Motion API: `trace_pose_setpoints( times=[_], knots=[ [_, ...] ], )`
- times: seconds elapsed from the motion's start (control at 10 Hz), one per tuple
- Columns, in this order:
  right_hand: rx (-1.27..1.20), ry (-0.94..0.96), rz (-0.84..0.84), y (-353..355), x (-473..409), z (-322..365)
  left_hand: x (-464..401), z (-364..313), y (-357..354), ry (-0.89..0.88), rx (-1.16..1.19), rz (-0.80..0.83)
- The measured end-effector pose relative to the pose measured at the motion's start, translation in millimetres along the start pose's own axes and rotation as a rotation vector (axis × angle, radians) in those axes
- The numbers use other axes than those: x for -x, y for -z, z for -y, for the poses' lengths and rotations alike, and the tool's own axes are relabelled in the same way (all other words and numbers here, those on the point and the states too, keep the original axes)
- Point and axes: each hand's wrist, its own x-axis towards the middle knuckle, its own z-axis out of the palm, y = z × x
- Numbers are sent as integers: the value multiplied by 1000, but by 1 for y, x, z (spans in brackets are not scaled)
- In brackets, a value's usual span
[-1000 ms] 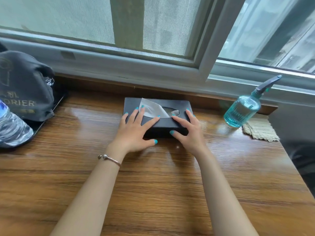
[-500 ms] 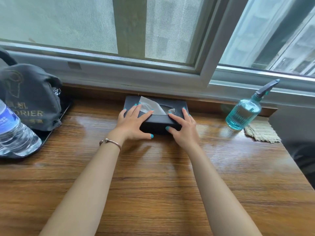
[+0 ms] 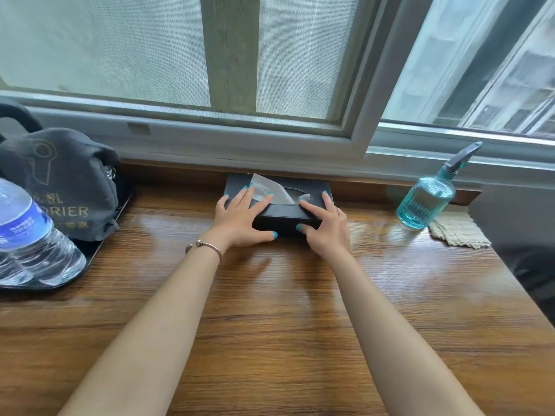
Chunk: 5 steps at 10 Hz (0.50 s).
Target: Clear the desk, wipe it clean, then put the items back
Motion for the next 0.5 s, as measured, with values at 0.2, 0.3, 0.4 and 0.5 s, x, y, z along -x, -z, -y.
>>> trace_pose_setpoints(
  times=[0.2,0.3,0.4,0.5],
  knots=[
    [53,-25,79,10,1,7,-3,-1,6,25,89,9],
    [153,-28,171,23,0,11,-14,-8,21,111,245,60],
    [245,-46,298,42,-2,23,-19,-19,33,172,357,92],
    [317,-41,420,60,-13,39,-22,-24,35,149,234,34]
  ],
)
